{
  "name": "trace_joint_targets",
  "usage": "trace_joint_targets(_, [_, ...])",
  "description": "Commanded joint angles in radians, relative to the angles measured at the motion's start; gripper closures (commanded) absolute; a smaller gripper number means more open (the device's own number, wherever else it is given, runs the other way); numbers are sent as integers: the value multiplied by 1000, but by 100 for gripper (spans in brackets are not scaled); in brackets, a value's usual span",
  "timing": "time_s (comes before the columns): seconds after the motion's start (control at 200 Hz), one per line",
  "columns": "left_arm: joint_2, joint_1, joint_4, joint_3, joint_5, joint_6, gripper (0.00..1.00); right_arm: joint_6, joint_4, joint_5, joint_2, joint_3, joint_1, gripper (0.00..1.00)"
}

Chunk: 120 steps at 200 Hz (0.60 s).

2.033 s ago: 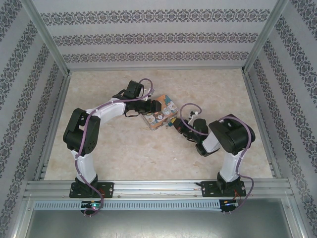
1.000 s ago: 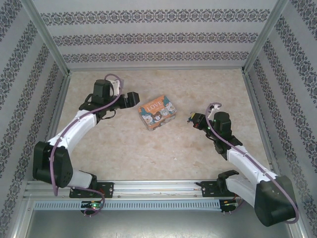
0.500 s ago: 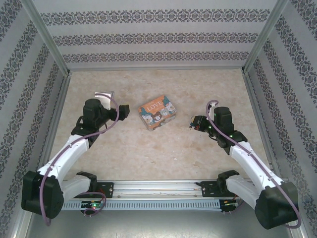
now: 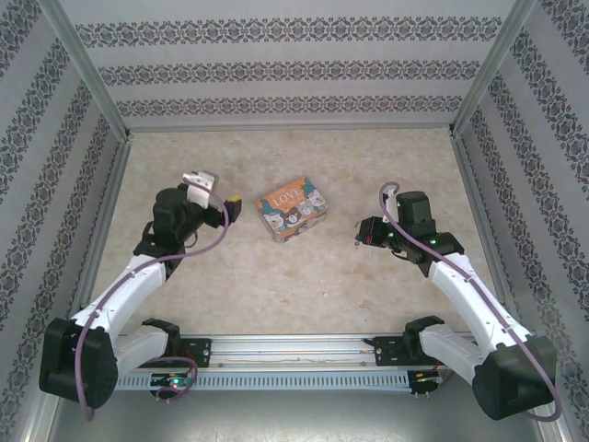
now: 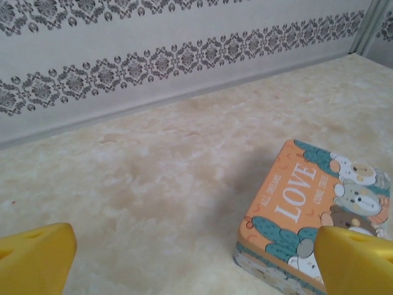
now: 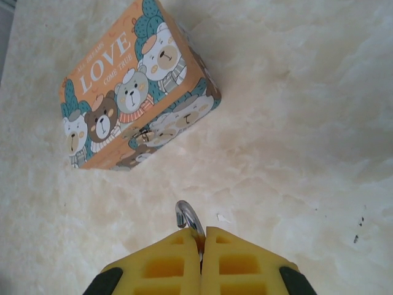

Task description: Unlock the padlock with the key

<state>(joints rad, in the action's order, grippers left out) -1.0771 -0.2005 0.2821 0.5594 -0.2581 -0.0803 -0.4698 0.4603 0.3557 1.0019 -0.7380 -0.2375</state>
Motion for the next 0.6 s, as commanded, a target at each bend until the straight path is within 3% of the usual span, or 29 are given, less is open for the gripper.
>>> trace_joint_targets(0.0, [-21, 14, 175, -75, 18, 1, 1, 66, 160, 32, 2, -89, 7, 100])
trace_joint_targets(0.055, [-41, 13, 193, -73, 29, 65, 1, 75, 233, 31, 4, -120, 7, 100])
trace_joint_targets(0.16, [-70, 12, 193, -51, -65, 74, 0, 59, 332, 50, 21, -161, 5, 100])
trace_joint_targets(0.27, [-84, 13, 185, -46, -60, 77, 0, 40, 395, 84, 51, -175, -6, 100])
trace_joint_targets(0.595, [-89, 12, 177, -43, -45, 64, 1, 26, 429, 138, 132, -161, -76, 100])
